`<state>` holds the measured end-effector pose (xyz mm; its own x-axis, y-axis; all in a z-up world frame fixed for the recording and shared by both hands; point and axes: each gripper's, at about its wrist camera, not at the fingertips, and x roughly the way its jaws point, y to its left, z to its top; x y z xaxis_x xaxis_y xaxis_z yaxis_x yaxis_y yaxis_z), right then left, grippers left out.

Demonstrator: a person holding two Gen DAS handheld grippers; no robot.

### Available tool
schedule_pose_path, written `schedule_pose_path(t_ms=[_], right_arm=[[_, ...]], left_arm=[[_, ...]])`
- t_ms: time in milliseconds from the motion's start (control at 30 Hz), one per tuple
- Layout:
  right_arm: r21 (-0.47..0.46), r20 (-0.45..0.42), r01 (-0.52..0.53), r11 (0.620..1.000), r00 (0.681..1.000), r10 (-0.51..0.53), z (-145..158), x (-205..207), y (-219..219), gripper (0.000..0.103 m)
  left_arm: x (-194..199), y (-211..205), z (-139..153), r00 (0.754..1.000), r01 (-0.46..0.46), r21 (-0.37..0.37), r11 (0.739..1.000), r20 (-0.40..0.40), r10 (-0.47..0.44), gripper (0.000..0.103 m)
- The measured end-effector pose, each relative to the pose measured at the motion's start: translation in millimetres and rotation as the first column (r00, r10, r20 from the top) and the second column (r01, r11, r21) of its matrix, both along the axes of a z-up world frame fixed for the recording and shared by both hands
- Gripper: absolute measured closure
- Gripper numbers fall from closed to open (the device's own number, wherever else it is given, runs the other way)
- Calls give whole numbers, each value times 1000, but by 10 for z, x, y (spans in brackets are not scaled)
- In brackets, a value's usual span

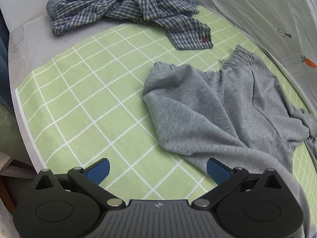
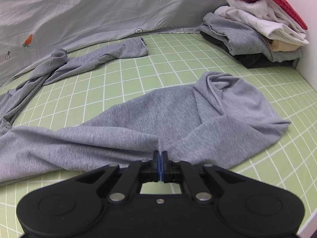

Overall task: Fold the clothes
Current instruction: 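Regrasp the sweatshirt with the right tool while the left tool grips the sweatpants waistband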

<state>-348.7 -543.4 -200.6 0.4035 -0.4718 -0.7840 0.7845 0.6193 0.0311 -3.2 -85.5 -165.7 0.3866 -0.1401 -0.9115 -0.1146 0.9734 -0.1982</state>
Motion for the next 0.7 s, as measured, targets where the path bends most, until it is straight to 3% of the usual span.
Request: schedule_pose_path(t_ms=[267,467,567,633,667,700], right_arm=[[21,-75,167,986,983,-165,-39,-154,326,102],[-72,-140,218,973,964,-226,24,-29,517,102],[-126,-141,257,958,951,-274,121,10,580,102],[-156,-137,277,948,945,-298,178,16,615,102],[-165,-132,285,944,942,-307,202,12,628,102],[-173,-127,293,940,940,-316,226,8,641,102]], left_arm=[[412,378,-15,999,-33,-73,997,-4,33,5],[814,362,-186,999,-7,-87,996,-34,4,17],[945,297,-171,999,35,-63,997,-10,-35,32],[1003,237,-157,998,64,-22,998,3,-64,59],[1027,228,-165,998,70,-22,997,-5,-70,85],[1049,227,-180,997,73,-32,997,-18,-73,100]])
